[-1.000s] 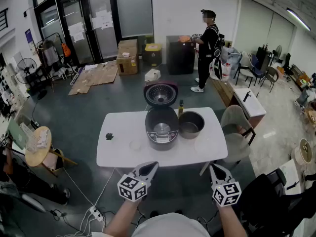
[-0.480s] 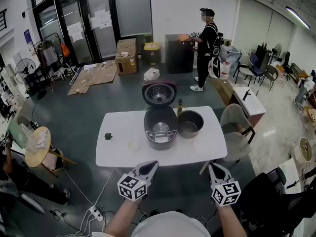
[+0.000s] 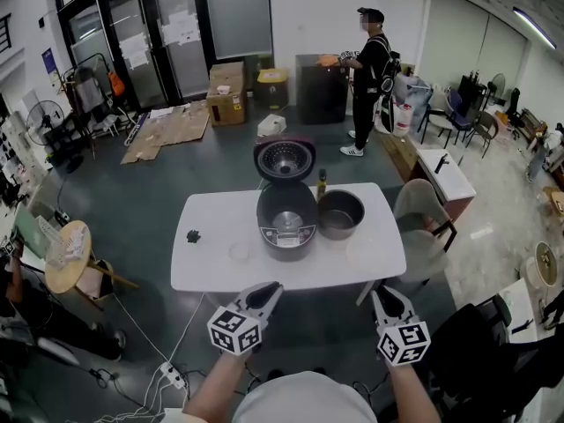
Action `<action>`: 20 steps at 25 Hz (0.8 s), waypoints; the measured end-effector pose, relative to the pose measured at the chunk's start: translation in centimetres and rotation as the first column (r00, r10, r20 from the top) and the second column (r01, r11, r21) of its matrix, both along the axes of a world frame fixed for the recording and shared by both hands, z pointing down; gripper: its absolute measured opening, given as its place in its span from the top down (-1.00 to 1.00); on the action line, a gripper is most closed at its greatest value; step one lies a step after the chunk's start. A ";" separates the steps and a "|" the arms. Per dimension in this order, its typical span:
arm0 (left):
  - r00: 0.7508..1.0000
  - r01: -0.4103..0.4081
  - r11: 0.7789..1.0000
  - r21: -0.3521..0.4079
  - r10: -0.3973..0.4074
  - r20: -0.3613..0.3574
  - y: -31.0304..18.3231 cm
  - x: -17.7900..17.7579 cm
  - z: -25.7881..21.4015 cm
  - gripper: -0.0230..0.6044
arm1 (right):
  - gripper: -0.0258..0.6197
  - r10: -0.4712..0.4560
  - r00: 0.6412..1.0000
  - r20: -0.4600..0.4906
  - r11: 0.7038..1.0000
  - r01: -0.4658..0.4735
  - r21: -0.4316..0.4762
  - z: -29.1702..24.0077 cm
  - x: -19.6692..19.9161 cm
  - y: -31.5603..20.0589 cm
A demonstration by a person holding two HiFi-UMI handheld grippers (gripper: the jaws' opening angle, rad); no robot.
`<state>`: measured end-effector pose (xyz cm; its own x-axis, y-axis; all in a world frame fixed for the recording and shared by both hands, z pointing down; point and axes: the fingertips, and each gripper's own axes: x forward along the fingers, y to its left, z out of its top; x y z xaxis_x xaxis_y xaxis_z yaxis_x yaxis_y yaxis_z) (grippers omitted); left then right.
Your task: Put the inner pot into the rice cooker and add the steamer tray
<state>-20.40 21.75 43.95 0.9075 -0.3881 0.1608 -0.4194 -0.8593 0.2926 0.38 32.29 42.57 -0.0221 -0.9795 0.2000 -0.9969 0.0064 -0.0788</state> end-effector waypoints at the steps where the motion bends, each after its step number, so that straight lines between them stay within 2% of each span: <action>1: 1.000 0.000 1.000 0.000 0.000 0.000 0.0 0.0 -0.1 0.74 | 0.68 -0.003 1.000 0.002 1.000 0.003 -0.001 -0.1 0.0 0.0; 11: 1.000 0.023 1.000 -0.003 -0.023 0.002 0.5 0.2 0.3 0.51 | 0.39 -0.020 0.999 0.030 1.000 0.020 -0.001 0.2 0.8 0.5; 15: 0.999 0.038 0.999 -0.015 -0.038 0.001 0.7 0.2 1.0 0.27 | 0.28 -0.036 0.999 0.035 0.999 0.036 0.000 0.5 1.0 0.4; 20: 0.998 0.054 0.998 -0.021 -0.054 0.010 1.0 0.6 1.2 0.10 | 0.12 -0.057 0.997 0.045 0.998 0.058 -0.015 1.0 1.4 0.7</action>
<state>-19.81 22.77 45.17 0.8837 -0.4331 0.1776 -0.4679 -0.8289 0.3066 1.75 32.99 43.59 -0.0875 -0.9729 0.2139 -0.9904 0.0619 -0.1234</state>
